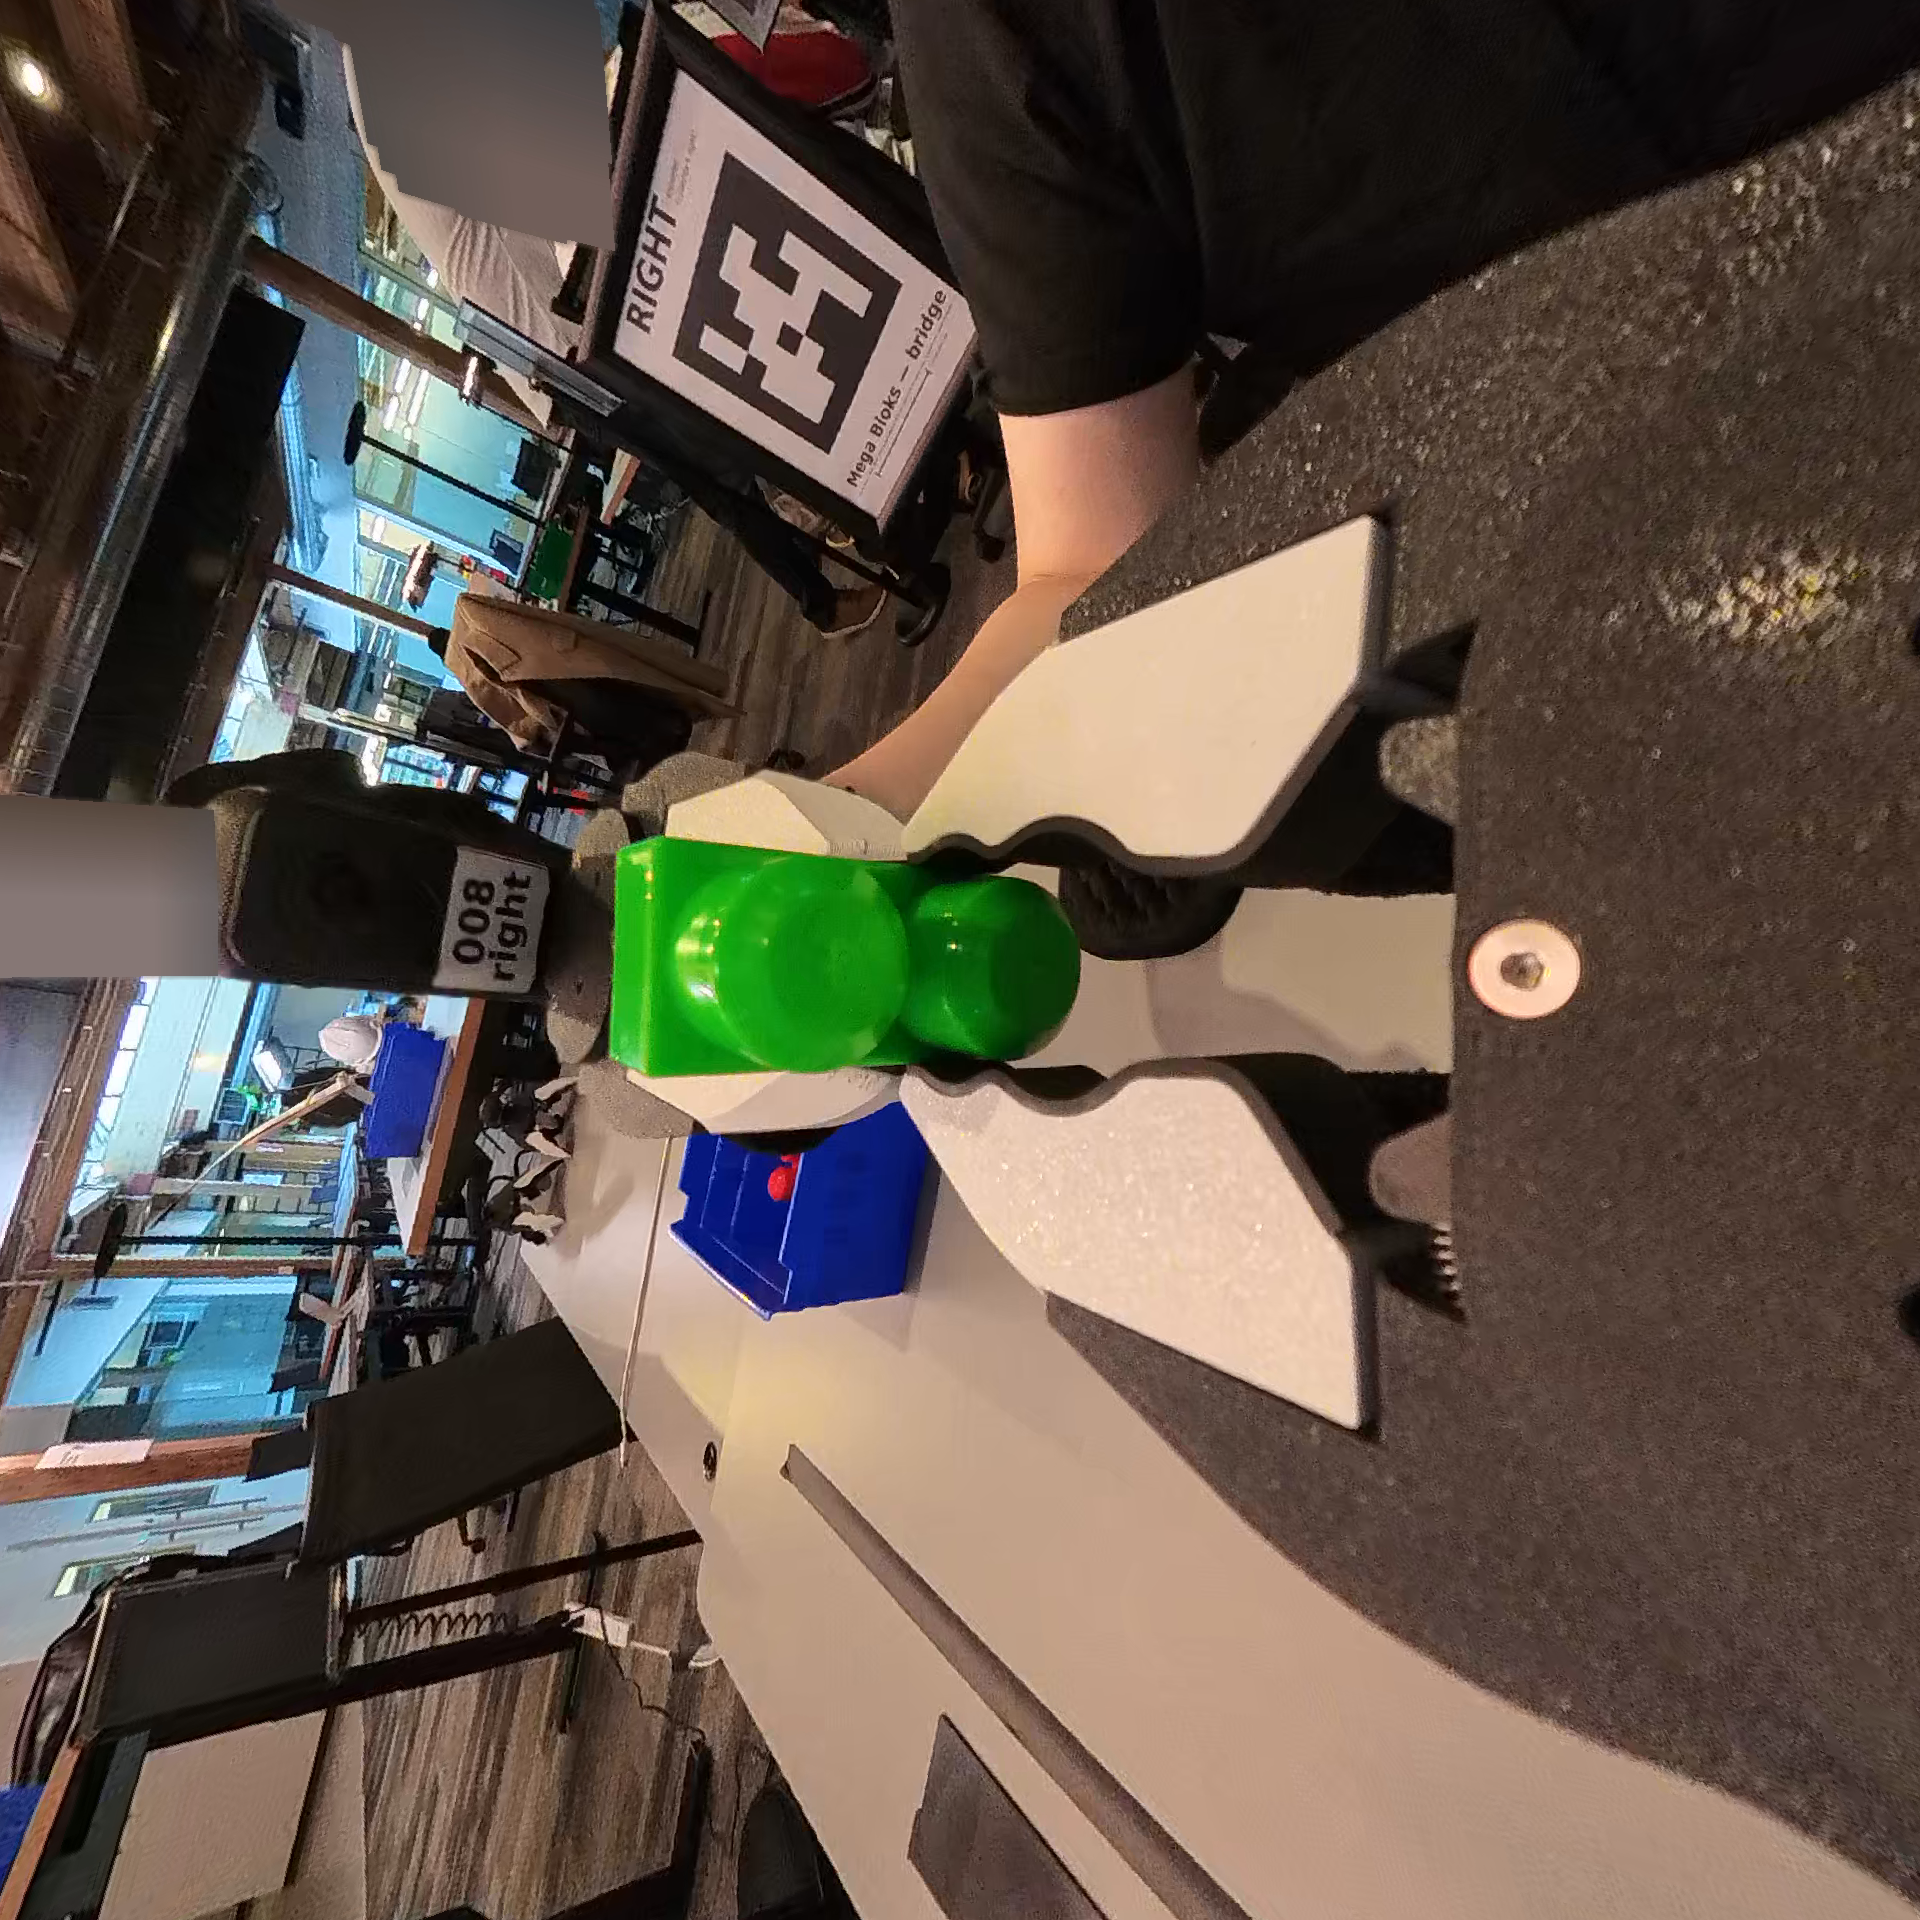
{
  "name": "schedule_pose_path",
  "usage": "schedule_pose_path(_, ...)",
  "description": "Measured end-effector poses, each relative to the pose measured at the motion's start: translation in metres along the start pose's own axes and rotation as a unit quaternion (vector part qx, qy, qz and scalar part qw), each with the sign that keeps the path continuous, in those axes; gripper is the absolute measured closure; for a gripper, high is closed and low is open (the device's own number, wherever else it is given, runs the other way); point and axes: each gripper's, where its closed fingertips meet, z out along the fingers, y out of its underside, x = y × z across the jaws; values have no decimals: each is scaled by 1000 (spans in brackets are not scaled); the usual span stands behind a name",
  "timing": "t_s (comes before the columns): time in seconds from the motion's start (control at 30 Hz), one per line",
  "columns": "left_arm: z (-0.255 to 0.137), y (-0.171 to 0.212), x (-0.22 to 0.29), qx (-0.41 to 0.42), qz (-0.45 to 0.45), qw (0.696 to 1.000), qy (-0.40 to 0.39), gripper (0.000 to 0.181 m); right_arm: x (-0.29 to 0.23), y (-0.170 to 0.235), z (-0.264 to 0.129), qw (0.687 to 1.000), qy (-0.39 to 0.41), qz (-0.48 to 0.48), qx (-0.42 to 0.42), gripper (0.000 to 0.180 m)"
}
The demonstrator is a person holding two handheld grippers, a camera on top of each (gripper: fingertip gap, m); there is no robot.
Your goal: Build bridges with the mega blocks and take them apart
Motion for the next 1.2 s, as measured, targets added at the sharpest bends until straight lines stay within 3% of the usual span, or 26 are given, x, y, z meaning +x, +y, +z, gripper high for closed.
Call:
schedule_pose_path(0.57, -6, -16, 18, 17, 17, 1000, 10, 147, -15, -16, -2, 999, 25, -23, 7, 144)
schedule_pose_path(0.7, -69, -56, 9, 124, -3, 992, -6, 147, -13, -34, -60, 995, 61, 4, 72, 144)
schedule_pose_path(0.77, -96, -59, 0, 124, 14, 991, -45, 147, -2, -25, -109, 985, 166, -3, 42, 143)
schedule_pose_path(0.87, -109, -58, 2, 116, 30, 991, -54, 147, 22, 20, -213, 925, 368, 24, -88, 143)
schedule_pose_path(1.0, -97, -52, 1, 89, 32, 994, -55, 147, 45, 123, -361, 788, 527, 174, -265, 142)
schedule_pose_path(1.07, -87, -48, 4, 74, 29, 996, -44, 147, 45, 169, -402, 748, 542, 237, -301, 142)
schedule_pose_path(1.2, -72, -37, 5, 41, 38, 997, -48, 147, 42, 235, -437, 700, 557, 297, -334, 142)
